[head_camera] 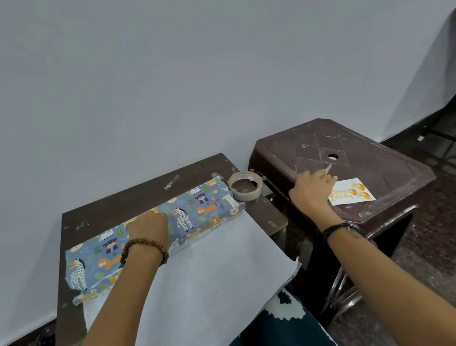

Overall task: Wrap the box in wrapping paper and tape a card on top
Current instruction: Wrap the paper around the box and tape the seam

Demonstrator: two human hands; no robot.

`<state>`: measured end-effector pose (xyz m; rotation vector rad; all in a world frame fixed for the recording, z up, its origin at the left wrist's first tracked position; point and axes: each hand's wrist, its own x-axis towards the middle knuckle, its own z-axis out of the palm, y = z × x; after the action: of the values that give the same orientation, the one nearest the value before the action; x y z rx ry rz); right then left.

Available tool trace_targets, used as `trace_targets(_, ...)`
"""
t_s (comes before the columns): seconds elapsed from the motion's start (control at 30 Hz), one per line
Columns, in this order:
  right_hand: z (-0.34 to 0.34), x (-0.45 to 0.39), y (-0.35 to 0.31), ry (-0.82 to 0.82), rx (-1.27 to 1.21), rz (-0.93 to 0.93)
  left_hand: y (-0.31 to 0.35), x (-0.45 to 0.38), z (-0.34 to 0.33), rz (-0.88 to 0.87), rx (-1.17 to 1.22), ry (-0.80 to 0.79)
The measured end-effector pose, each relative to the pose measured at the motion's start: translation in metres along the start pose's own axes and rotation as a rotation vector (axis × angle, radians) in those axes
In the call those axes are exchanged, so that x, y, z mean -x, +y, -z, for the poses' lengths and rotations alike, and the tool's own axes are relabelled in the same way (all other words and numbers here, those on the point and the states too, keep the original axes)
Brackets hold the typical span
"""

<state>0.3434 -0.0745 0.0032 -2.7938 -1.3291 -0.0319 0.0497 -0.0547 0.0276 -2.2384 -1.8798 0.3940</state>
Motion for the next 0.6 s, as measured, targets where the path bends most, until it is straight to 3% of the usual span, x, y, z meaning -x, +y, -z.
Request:
trace_targets(0.37, 0.0, 0.018, 0.007, 0.303, -0.037, 0.304, 0.0, 0.003, 0.002, -0.001, 0.02, -0.01)
trace_targets(0.6, 0.015, 0.028, 0.023, 0.622, -0.464, 0.328, -0.001, 0.003, 0.002, -0.001, 0.031, -0.012)
